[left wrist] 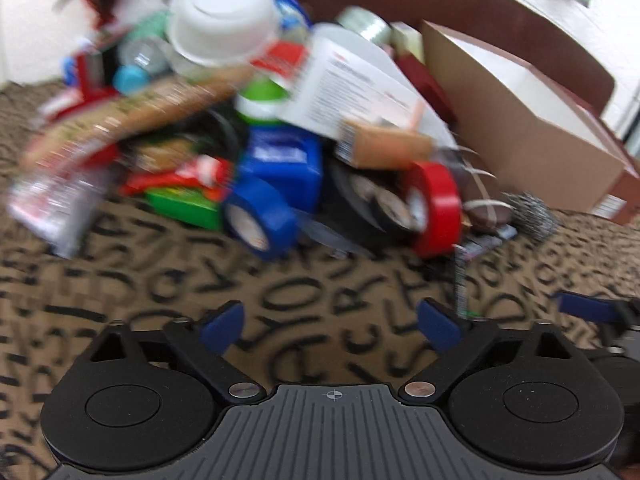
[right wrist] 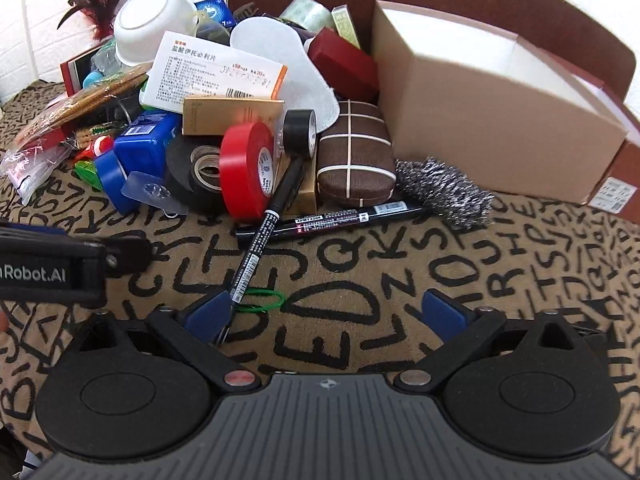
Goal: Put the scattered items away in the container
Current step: 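Reach both grippers toward the black markers lying before the pile, then grasp a black marker with the left gripper while the right gripper grasps another black marker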
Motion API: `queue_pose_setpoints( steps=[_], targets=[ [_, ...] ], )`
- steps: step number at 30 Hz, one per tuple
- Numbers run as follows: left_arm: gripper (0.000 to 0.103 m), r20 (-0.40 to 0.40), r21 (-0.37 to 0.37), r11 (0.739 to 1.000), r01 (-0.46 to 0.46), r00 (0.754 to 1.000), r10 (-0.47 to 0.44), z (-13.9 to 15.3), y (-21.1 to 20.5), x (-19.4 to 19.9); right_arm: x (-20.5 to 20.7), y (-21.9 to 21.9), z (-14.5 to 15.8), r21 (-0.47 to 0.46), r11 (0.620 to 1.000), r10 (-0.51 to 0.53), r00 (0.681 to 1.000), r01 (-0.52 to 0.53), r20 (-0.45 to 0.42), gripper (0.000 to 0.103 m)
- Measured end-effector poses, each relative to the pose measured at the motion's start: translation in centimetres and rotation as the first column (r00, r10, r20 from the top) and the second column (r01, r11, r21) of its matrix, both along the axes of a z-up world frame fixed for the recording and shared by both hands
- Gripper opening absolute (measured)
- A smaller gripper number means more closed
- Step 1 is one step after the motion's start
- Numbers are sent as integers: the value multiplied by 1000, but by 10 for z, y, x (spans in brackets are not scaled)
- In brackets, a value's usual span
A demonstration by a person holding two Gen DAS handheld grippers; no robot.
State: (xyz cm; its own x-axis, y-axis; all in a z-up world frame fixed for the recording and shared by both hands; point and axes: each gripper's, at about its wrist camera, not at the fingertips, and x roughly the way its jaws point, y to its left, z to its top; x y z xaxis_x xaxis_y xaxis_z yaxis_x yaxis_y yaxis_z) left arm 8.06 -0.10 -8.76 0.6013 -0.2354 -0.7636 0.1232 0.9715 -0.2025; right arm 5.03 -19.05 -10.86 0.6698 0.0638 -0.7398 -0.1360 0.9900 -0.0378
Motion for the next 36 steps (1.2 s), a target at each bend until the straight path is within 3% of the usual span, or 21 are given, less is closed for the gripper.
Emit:
queue_pose_setpoints(
  steps=[4, 7, 10, 13, 17, 20, 23, 24, 25, 26, 28, 32, 36],
  targets=[
    [87, -11, -103, 993, 58, 998, -59, 2, -9, 5, 8, -8, -2, -5, 1000, -4, 1000, 4, 11, 94],
    [83, -2, -117, 990, 84, 996, -85, 4, -21, 10, 13, -19, 1, 4, 1000, -13, 1000, 13, 14, 92],
    [68, -18, -104, 987, 121, 992, -124, -1, -37, 14, 22, -27, 1, -31, 998, -51, 998, 52, 32, 86],
    [45, -48, -63, 987, 151, 987, -154, -10, -46, 14, 37, -33, 2, -32, 995, -88, 996, 89, 33, 84],
    [51, -62, -122, 983, 134, 988, -143, -15, -42, 15, 52, -33, 1, -1, 996, -92, 996, 92, 16, 83],
    [60, -41, -93, 984, 152, 987, -156, -18, -51, 14, 57, -31, -2, 49, 994, -102, 995, 102, 2, 83],
    [59, -10, -42, 983, 180, 984, -180, -21, -64, 12, 61, -30, -5, 89, 986, -139, 990, 138, -3, 84],
    [51, 3, -7, 982, 188, 982, -188, -22, -69, 12, 64, -29, -6, 106, 984, -145, 989, 145, -8, 84],
    [31, 18, 34, 983, 182, 983, -182, -23, -73, 12, 67, -28, -6, 120, 981, -153, 988, 154, -14, 84],
    [21, 26, 56, 983, 173, 984, -174, -24, -74, 13, 69, -26, -8, 134, 978, -159, 987, 160, -20, 84],
    [11, 18, 42, 989, 141, 990, -142, -24, -68, 16, 74, -20, -15, 135, 978, -155, 986, 161, -56, 86],
    [11, 17, 71, 988, 139, 990, -141, -21, -59, 7, 64, -9, -17, 71, 989, -129, 991, 130, -23, 80],
    [11, -29, -5, 992, 124, 992, -124, -17, -36, 0, 45, -15, -15, 57, 996, -69, 998, 69, -10, 67]
  ],
)
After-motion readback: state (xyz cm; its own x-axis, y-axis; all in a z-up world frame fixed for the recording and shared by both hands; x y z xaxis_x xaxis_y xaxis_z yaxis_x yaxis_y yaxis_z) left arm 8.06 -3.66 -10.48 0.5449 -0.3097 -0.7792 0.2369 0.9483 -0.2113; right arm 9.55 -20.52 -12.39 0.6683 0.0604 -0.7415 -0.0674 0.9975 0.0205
